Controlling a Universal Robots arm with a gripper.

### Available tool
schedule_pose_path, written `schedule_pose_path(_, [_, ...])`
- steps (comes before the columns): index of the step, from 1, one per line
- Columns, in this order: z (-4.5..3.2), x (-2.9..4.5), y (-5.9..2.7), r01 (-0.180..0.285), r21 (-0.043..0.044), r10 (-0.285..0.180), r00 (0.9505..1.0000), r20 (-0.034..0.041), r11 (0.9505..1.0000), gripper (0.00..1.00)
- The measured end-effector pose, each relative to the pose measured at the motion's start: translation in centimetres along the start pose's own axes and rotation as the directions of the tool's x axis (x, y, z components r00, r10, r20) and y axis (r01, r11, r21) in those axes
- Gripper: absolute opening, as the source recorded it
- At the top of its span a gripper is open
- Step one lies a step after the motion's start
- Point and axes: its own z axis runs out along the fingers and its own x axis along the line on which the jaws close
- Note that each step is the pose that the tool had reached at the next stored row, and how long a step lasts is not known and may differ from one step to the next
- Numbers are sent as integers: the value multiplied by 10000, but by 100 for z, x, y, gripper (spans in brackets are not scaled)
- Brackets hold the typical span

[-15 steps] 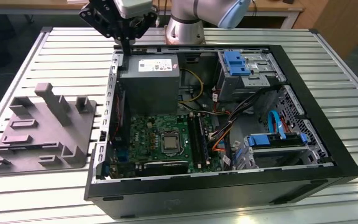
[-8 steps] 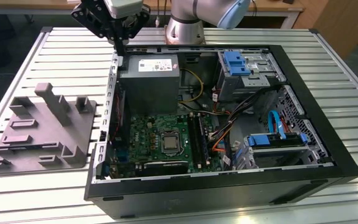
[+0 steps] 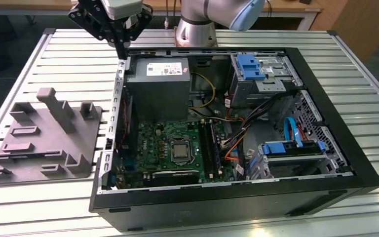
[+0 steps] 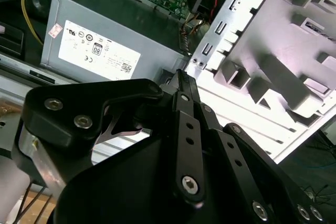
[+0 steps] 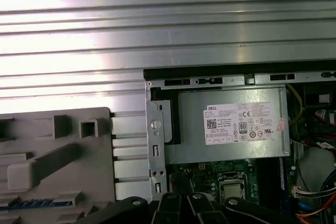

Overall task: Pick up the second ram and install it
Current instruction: 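Reach for the second ram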

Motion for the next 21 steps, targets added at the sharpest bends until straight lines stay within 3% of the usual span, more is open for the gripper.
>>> schedule_pose_path(21, [-11,453,-34,-1,-1,1,10000,0,10000,10])
